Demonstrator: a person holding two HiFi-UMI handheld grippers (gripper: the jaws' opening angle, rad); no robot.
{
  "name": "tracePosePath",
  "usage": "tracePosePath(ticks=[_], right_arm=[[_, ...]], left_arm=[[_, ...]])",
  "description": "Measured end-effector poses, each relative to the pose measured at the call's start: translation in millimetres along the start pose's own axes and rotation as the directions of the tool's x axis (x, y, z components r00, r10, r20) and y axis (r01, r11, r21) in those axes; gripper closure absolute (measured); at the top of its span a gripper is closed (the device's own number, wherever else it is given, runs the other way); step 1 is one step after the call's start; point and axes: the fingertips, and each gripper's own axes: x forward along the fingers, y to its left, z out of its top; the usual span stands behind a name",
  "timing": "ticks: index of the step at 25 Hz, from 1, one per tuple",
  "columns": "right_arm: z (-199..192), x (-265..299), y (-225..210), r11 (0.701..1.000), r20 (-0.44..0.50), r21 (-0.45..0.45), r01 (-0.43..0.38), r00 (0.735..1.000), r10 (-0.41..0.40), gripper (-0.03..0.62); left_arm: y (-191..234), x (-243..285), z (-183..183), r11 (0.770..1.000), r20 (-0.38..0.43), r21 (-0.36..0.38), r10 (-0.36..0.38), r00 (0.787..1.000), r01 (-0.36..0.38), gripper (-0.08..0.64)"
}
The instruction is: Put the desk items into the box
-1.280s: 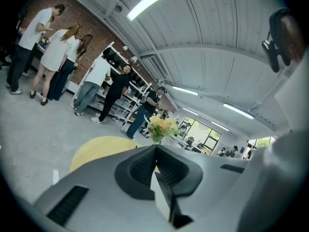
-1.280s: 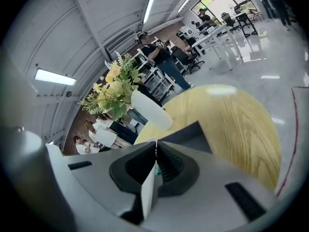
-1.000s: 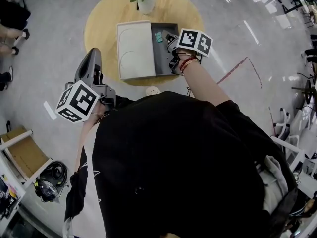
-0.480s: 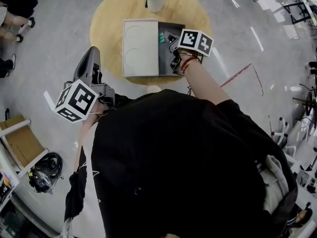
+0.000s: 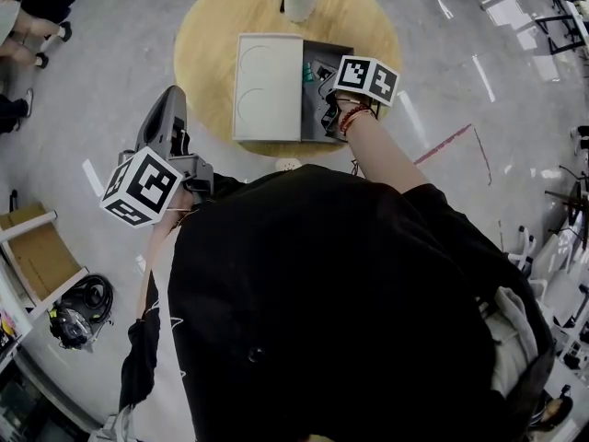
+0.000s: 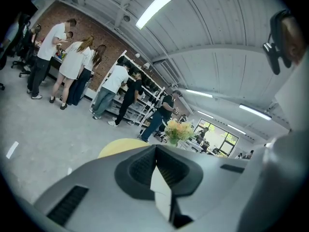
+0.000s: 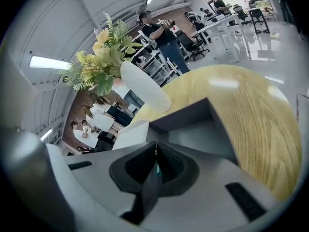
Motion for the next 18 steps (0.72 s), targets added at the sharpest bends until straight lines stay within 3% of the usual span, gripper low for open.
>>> tracePosePath(ticks=[18], right_arm=[[-9,5,-15,0.999,-0.02,0.039,0.016,1.0,-0.015,0.578]], left_arm=[[5,-3,-6,1.0,-0.002,-0.01,0.021,1.0,-0.021,0.551]])
